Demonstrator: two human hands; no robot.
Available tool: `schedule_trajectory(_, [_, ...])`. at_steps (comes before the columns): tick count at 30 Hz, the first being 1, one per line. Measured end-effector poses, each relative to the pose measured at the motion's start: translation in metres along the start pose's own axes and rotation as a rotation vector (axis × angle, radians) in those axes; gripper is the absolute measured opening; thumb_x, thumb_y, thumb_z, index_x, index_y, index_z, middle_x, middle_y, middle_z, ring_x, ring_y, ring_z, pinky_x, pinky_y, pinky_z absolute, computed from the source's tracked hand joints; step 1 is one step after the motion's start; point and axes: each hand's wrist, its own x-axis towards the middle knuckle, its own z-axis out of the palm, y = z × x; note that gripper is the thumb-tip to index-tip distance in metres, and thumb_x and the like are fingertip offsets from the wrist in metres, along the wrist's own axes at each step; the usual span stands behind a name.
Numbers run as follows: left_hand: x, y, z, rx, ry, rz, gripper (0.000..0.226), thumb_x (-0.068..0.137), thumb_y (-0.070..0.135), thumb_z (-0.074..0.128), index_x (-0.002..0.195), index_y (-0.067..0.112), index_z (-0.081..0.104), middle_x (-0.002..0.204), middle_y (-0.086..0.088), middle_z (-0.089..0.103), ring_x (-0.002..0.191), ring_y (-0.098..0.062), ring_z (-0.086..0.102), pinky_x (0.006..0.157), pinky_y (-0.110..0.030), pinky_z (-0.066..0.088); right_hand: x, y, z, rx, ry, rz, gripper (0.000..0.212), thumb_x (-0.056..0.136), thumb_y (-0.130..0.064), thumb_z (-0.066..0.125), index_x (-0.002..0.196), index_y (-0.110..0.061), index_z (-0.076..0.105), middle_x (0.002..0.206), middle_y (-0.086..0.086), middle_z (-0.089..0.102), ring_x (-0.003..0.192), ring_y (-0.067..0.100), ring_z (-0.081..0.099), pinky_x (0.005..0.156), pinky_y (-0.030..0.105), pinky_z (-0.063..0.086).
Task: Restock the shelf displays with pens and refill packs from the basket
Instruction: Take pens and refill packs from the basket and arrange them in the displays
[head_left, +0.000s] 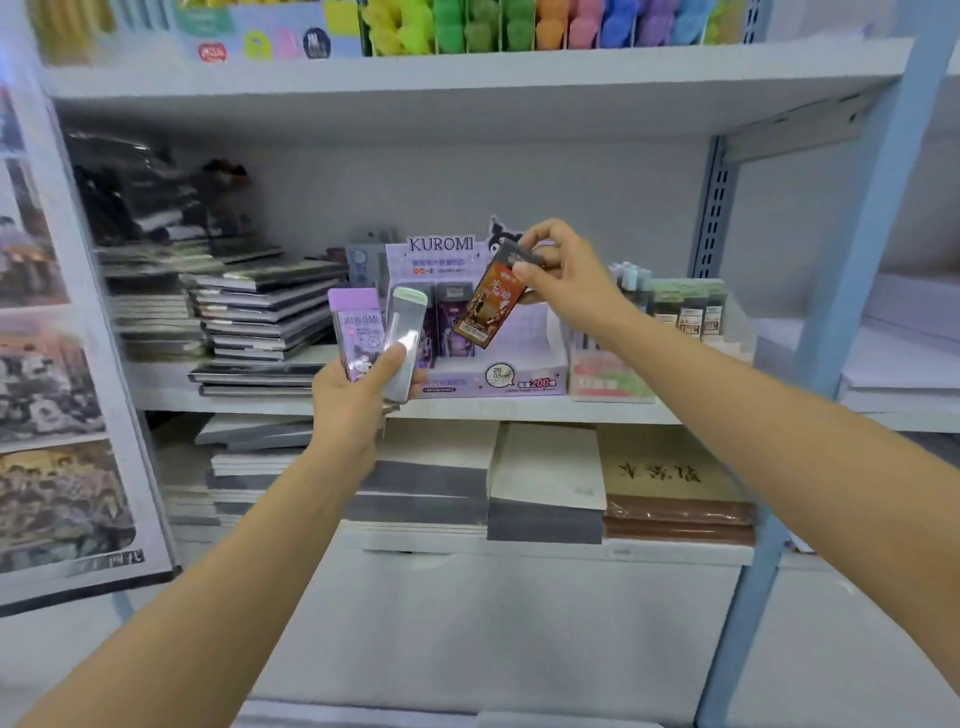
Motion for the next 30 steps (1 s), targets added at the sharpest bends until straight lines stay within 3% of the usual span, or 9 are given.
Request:
schedule_trajectory(4, [0.009,-0.004,-0.012,0.023,-0.013,-0.028,0.024,0.093,0.018,0.063,0.114,0.006,0.062,0.076,-0.005,0.076,0.068,-0.017,0.073,0.063,-0.024,0.059,0.022,0.01,0.024,-0.164,-0.054,-0.057,0.024,0.096,-0.004,0.054,0.12,-0.007,0.059,0.111,0.012,0.066,0.102,0.022,0.064,0.081,0.035,0.059])
schedule_trajectory(8, [0.018,-0.008,-0.017,-0.012,-0.012,-0.049,0.021,0.091,0.019,0.066,0.11,0.01,0.064,0.08,-0.004,0.076,0.077,-0.021,0.074,0.075,-0.034,0.06,0.034,0.017,0.037,-0.362,-0.098,-0.113,0.025,0.095,-0.008,0.058,0.119,-0.011,0.064,0.11,0.006,0.067,0.102,0.024,0.064,0.091,0.044,0.054])
schedule_trajectory(10, [0.022,-0.01,-0.018,-0.002,-0.018,-0.05,0.02,0.089,0.02,0.068,0.108,0.013,0.065,0.085,-0.004,0.077,0.08,-0.021,0.074,0.072,-0.032,0.06,0.037,0.021,0.038,-0.421,-0.145,-0.11,0.024,0.095,-0.01,0.057,0.118,-0.01,0.064,0.11,0.007,0.067,0.101,0.024,0.064,0.091,0.045,0.053])
schedule_trajectory(12, [0.025,-0.012,-0.018,0.012,-0.011,-0.05,0.025,0.088,0.021,0.069,0.112,0.012,0.065,0.097,-0.008,0.075,0.087,-0.023,0.073,0.068,-0.029,0.058,0.041,0.023,0.037,-0.477,-0.187,-0.096,0.024,0.096,-0.012,0.056,0.119,-0.011,0.063,0.11,0.008,0.067,0.1,0.023,0.064,0.089,0.044,0.055])
schedule_trajectory(14, [0.027,-0.014,-0.018,0.029,-0.009,-0.054,0.023,0.088,0.022,0.07,0.109,0.014,0.065,0.106,-0.012,0.073,0.097,-0.03,0.07,0.077,-0.039,0.057,0.045,0.024,0.037,-0.521,-0.213,-0.092,0.025,0.097,-0.015,0.056,0.12,-0.012,0.062,0.111,0.008,0.067,0.099,0.022,0.064,0.087,0.042,0.056])
schedule_trajectory(17, [0.027,-0.016,-0.017,0.035,-0.014,-0.071,0.014,0.087,0.024,0.071,0.1,0.019,0.066,0.105,-0.013,0.073,0.101,-0.035,0.068,0.085,-0.048,0.053,0.05,0.023,0.045,-0.573,-0.211,-0.129,0.03,0.097,-0.016,0.056,0.126,-0.014,0.061,0.117,0.005,0.066,0.1,0.016,0.06,0.093,0.038,0.052])
schedule_trajectory(21, [0.027,-0.016,-0.017,0.03,-0.015,-0.089,0.019,0.087,0.025,0.071,0.103,0.017,0.066,0.105,-0.013,0.073,0.103,-0.036,0.067,0.092,-0.053,0.051,0.053,0.027,0.056,-0.582,-0.168,-0.174,0.032,0.094,-0.013,0.06,0.126,-0.015,0.062,0.119,0.006,0.065,0.094,0.007,0.053,0.092,0.03,0.048])
schedule_trajectory(25, [0.026,-0.016,-0.018,0.019,-0.031,-0.107,0.025,0.087,0.023,0.071,0.11,0.015,0.066,0.106,-0.013,0.073,0.1,-0.032,0.069,0.094,-0.051,0.052,0.047,0.036,0.058,-0.434,-0.107,-0.135,0.025,0.09,-0.01,0.065,0.112,-0.019,0.057,0.098,0.001,0.061,0.085,0.018,0.062,0.084,0.038,0.055])
schedule_trajectory(30, [0.023,-0.014,-0.019,-0.003,-0.047,-0.109,0.033,0.087,0.019,0.07,0.118,0.008,0.063,0.1,-0.014,0.074,0.079,-0.019,0.074,0.071,-0.03,0.059,0.042,0.043,0.065,-0.465,0.025,-0.211,0.02,0.086,-0.011,0.07,0.104,-0.016,0.065,0.102,-0.006,0.051,0.092,0.011,0.052,0.087,0.029,0.048])
